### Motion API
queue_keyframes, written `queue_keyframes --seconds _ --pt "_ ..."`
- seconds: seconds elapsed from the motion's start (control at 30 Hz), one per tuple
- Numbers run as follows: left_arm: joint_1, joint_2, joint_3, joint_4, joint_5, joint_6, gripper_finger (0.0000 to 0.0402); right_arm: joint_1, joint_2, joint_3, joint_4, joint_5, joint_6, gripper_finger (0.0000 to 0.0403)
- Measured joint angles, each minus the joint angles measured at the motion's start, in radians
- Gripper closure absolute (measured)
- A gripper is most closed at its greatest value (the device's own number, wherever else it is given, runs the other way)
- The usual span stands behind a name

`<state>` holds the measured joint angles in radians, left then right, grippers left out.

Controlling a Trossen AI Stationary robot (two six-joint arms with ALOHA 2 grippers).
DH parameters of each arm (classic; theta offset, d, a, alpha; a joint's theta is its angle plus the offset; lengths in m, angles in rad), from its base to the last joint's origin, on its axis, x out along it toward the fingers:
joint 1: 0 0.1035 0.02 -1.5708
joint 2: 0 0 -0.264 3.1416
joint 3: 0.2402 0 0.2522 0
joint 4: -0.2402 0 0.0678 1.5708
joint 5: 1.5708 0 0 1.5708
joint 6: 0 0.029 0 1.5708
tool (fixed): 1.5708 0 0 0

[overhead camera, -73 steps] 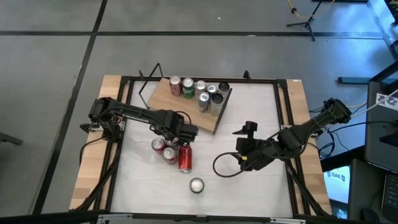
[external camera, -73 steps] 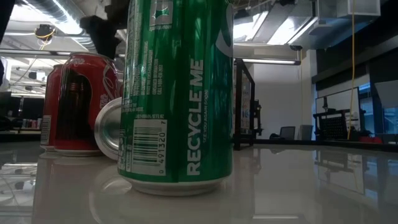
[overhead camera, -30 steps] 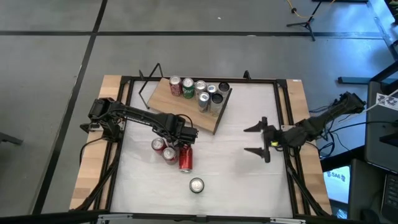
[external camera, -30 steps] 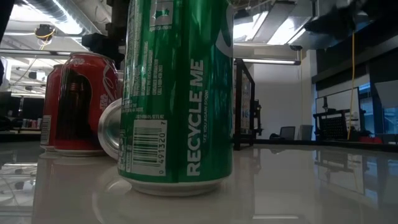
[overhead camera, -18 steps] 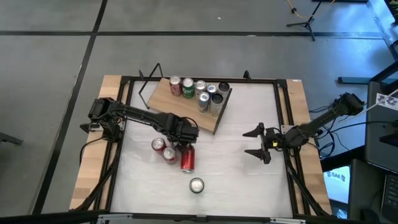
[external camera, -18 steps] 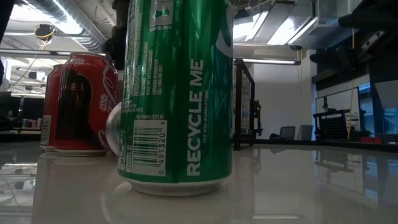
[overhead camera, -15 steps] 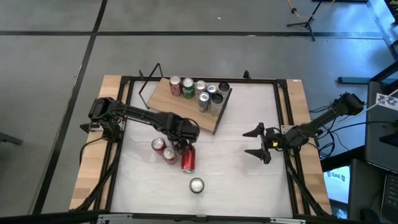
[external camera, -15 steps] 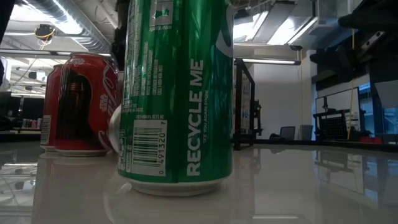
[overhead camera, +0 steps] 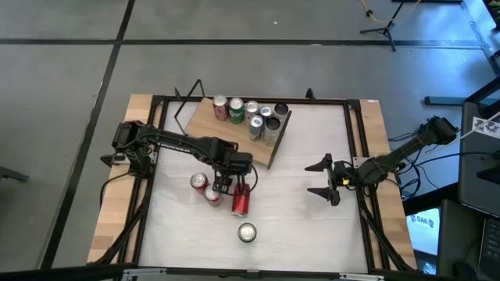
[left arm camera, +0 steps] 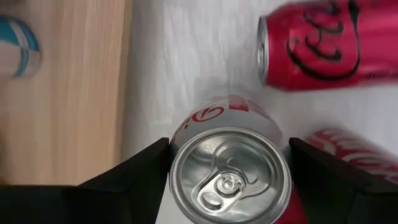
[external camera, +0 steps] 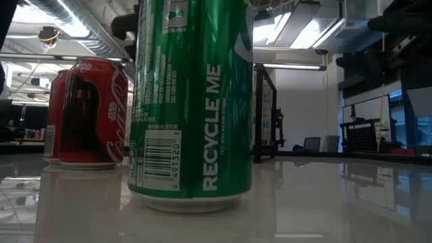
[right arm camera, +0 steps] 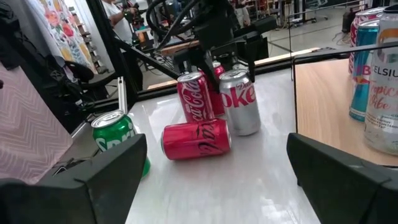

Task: Place canned beverage on shelf
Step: Put the silver soda can on the shelf aligned with the other silver soda can

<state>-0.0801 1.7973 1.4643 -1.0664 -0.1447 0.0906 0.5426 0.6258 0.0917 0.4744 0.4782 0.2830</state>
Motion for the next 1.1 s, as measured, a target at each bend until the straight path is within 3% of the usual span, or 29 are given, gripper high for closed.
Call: queue_keyframes --seconds 0.5,1.1 --pt "0.004 0.0 0.0 0.005 -0.003 0.045 0.0121 0.0 0.0 0.0 0.0 0.01 0.007 0.0022" --pt "0.004 0.002 -0.001 0.011 -0.01 0.008 0.0026 0.0 0.0 0.0 -0.005 0.011 0.007 0.0022"
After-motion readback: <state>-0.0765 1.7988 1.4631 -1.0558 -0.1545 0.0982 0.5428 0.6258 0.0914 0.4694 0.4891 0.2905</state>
